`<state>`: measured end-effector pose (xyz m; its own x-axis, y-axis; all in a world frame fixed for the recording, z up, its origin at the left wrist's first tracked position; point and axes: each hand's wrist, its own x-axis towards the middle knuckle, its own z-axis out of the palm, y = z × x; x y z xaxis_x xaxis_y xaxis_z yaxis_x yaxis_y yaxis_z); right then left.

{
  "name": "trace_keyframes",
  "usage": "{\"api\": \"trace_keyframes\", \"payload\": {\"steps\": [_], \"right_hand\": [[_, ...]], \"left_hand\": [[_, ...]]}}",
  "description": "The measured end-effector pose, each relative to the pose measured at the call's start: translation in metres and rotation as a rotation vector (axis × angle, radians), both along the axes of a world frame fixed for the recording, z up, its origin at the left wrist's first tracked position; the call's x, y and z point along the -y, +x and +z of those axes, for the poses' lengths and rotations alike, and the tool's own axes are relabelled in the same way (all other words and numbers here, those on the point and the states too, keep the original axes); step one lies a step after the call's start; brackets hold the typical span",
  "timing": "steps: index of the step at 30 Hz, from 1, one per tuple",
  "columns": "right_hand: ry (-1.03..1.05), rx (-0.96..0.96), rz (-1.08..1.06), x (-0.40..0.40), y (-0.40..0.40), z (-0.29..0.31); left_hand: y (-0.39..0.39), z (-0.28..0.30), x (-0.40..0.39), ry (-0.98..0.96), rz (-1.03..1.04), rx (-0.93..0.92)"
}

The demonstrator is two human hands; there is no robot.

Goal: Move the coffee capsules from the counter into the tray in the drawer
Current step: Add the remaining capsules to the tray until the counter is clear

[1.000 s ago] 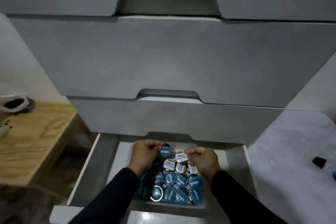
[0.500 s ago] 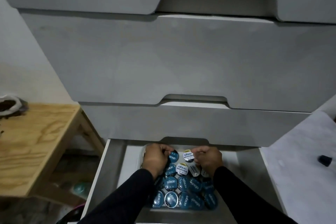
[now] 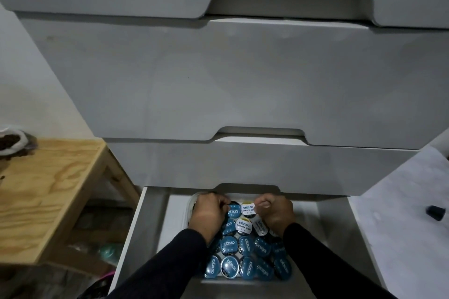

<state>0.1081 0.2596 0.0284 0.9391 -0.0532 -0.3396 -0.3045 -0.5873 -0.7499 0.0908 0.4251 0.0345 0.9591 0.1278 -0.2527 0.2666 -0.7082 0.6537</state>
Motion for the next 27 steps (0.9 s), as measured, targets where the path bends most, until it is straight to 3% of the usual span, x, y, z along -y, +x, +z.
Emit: {"api": "trace_keyframes", "payload": {"steps": [7, 10, 17, 20, 25, 27], "right_hand": [[-0.318, 0.202, 0.295, -0.010, -0.013, 0.005], [-0.489, 0.407, 0.355, -0.017, -0.026, 0.008], [-0.600, 0.593, 0.446, -0.012, -0.066, 0.022], [-0.648, 0.750, 0.384, -0.001, -0.076, 0.031], [-0.666, 0.774, 0.269, 0.032, -0.084, 0.025], [-0.708, 0.907, 0.292, 0.055, -0.088, 0.020]], "left_hand": [[-0.017, 0.023, 0.010, 0.265, -0.182, 0.185], [-0.030, 0.031, 0.017, 0.317, -0.200, 0.188], [-0.066, 0.039, 0.032, 0.560, -0.216, 0.242], [-0.076, 0.033, 0.041, 0.480, -0.171, 0.283], [-0.088, 0.042, 0.068, 0.446, -0.162, 0.453], [-0.087, 0.054, 0.089, 0.379, -0.179, 0.372]]}}
